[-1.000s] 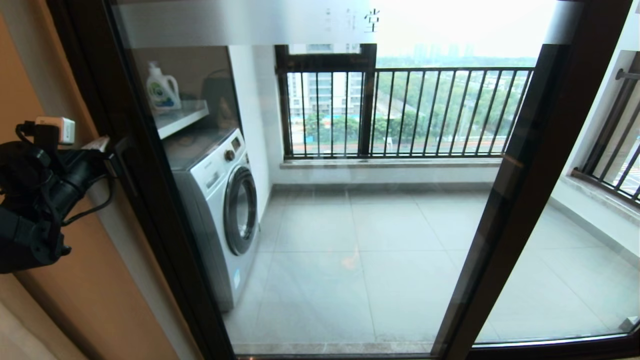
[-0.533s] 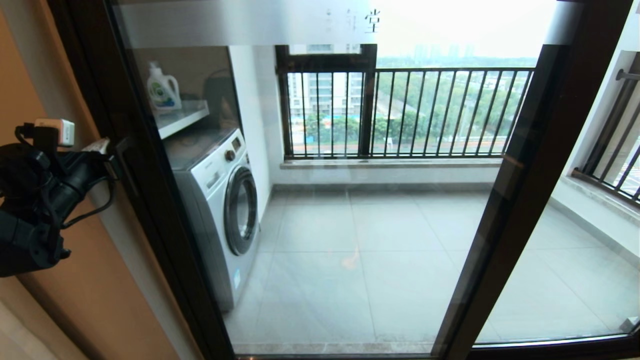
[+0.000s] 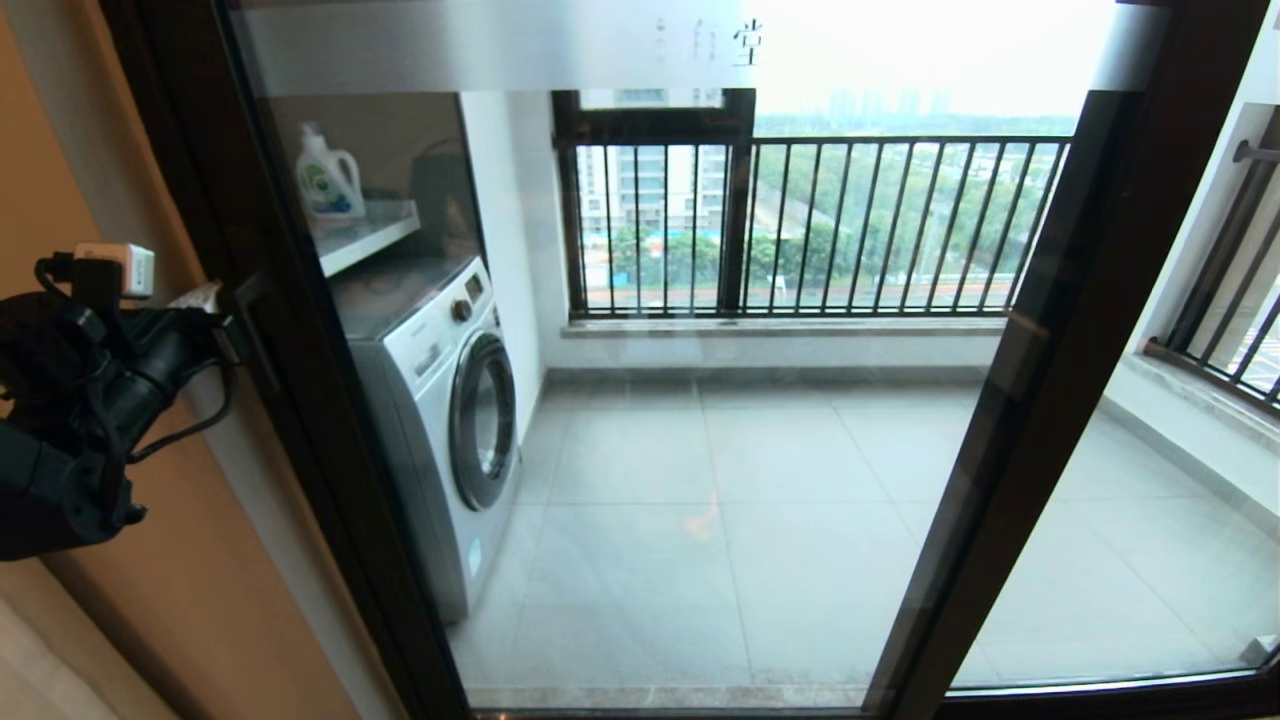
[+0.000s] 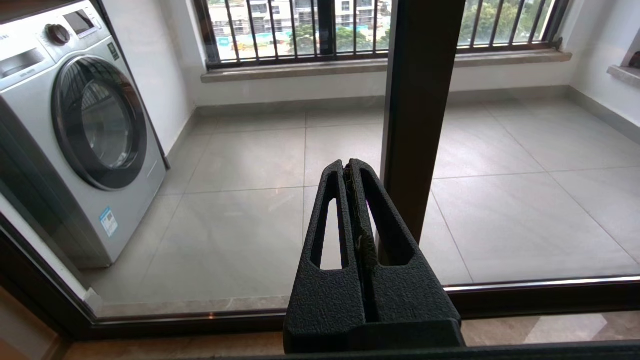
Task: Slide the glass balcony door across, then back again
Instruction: Open the slid door
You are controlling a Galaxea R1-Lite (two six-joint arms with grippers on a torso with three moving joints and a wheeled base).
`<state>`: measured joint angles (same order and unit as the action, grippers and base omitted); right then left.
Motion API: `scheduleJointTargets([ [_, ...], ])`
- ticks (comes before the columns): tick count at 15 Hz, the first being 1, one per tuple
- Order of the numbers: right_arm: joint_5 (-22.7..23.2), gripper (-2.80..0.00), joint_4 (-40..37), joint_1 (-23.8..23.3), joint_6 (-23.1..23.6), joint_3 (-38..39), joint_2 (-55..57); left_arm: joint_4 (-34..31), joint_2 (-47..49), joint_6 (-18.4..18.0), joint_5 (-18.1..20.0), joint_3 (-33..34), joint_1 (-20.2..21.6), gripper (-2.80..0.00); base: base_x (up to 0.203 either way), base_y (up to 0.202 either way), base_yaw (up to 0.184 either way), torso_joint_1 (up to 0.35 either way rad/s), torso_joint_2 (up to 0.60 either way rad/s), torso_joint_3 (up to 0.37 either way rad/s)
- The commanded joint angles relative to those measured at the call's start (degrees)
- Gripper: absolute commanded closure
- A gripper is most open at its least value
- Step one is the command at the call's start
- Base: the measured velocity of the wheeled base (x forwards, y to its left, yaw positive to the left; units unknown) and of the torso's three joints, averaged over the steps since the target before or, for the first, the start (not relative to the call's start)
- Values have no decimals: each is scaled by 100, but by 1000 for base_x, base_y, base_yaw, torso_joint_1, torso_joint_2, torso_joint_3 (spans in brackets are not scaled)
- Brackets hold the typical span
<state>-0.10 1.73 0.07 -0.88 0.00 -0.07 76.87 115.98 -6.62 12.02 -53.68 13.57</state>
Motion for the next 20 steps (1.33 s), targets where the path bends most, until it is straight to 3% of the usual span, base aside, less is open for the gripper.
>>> scheduleJointTargets([
  [1, 1, 0, 3, 1, 0, 69, 7, 47, 12, -6, 37, 6, -56, 0, 0, 0, 0, 0, 0, 0],
  [20, 1, 0, 3, 1, 0, 70, 7, 70, 3, 3, -92, 77, -362, 0, 0, 0, 0, 0, 0, 0],
])
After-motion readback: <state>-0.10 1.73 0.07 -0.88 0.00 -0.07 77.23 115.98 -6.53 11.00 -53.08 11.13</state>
